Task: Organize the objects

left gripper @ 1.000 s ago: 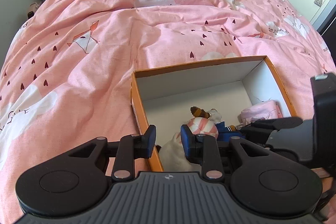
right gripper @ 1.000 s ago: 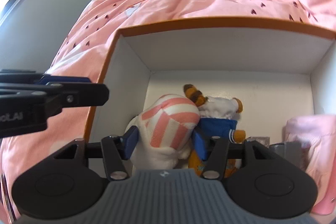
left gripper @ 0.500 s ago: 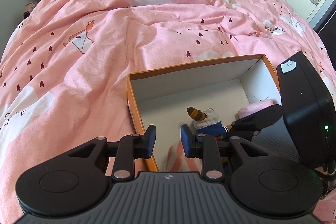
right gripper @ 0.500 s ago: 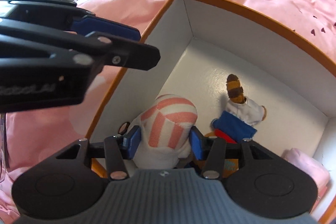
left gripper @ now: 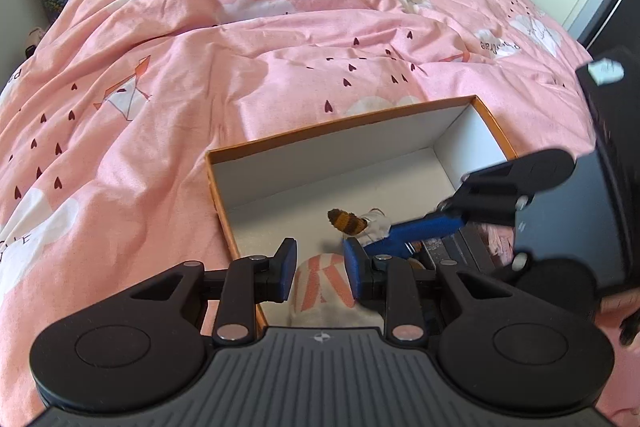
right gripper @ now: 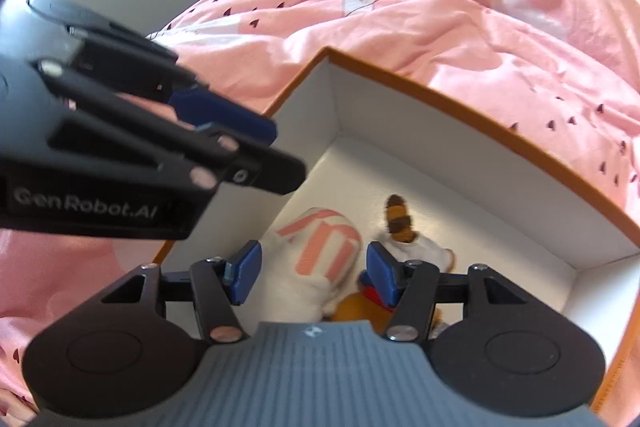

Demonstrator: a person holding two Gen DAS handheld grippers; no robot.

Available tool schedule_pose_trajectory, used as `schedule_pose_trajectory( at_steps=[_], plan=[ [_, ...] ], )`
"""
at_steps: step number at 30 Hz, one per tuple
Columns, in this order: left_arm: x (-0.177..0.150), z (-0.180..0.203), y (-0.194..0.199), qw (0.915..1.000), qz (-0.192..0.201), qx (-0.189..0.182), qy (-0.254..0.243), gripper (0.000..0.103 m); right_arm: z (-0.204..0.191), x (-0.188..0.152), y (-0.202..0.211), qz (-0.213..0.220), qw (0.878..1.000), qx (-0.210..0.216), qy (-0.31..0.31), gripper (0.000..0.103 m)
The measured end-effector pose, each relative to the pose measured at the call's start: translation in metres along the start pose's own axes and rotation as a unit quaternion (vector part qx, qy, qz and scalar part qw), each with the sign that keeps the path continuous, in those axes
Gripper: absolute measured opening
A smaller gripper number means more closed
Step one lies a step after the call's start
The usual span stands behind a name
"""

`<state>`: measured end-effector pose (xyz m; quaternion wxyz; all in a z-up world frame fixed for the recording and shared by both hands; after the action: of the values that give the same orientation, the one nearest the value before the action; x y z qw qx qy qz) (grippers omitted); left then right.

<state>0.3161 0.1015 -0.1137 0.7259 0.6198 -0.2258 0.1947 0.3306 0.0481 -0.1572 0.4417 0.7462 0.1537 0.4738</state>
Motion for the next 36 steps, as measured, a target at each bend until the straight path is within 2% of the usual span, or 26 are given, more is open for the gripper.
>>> schedule_pose_trajectory(
  at_steps=[3, 6, 12, 17, 18, 22, 24, 28, 31, 36],
  plan=[
    [-0.005, 0.009, -0.007, 0.9998, -0.008, 0.005, -0.019, 0.032, 0.021, -0.003, 0.003, -0.008, 0.999, -0.031, -0.013, 0.041],
    [-0.01, 0.015, -0.016, 0.9993, -0.02, 0.008, -0.032, 0.032, 0.037, -0.009, -0.001, -0.015, 0.999, -0.04, -0.024, 0.041],
    [-0.019, 0.018, -0.033, 0.998, -0.04, 0.021, -0.045, 0.03, 0.038, -0.019, -0.017, -0.023, 0.999, -0.035, -0.024, 0.043],
    [-0.026, 0.018, -0.042, 0.9971, -0.057, 0.019, -0.048, 0.03, 0.038, -0.026, -0.039, -0.041, 0.998, -0.047, -0.005, 0.042],
    [-0.028, 0.018, -0.043, 0.9969, -0.059, 0.02, -0.049, 0.03, 0.038, -0.028, -0.043, -0.046, 0.997, -0.052, -0.015, 0.04],
    [-0.032, 0.017, -0.044, 0.996, -0.068, 0.023, -0.053, 0.03, 0.03, -0.034, -0.038, -0.066, 0.997, -0.016, -0.033, 0.031],
    [-0.034, 0.018, -0.045, 0.9954, -0.072, 0.025, -0.057, 0.03, 0.028, -0.035, -0.035, -0.077, 0.996, -0.029, -0.019, 0.029],
    [-0.037, 0.021, -0.046, 0.9945, -0.076, 0.027, -0.066, 0.029, 0.031, -0.034, -0.034, -0.09, 0.995, -0.032, -0.028, 0.026],
    [-0.04, 0.019, -0.051, 0.993, -0.082, 0.044, -0.072, 0.029, 0.033, -0.038, -0.04, -0.089, 0.995, -0.031, -0.035, 0.026],
    [-0.041, 0.014, -0.055, 0.9879, -0.087, 0.095, -0.087, 0.026, 0.034, -0.04, -0.037, -0.089, 0.995, -0.036, -0.035, 0.026]
  ],
)
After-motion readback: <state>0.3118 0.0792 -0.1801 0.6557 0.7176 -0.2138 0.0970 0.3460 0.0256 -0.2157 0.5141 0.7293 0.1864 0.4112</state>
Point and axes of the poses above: each gripper's, at about its wrist camera, not at the fingertips, and y roughly against the way its jaws point, z to its right, x to its top, the point moved 9 cm from there along -y, roughly the way its jaws point, and after that the axes turned 7 degrees about z, right-handed, at the moved point
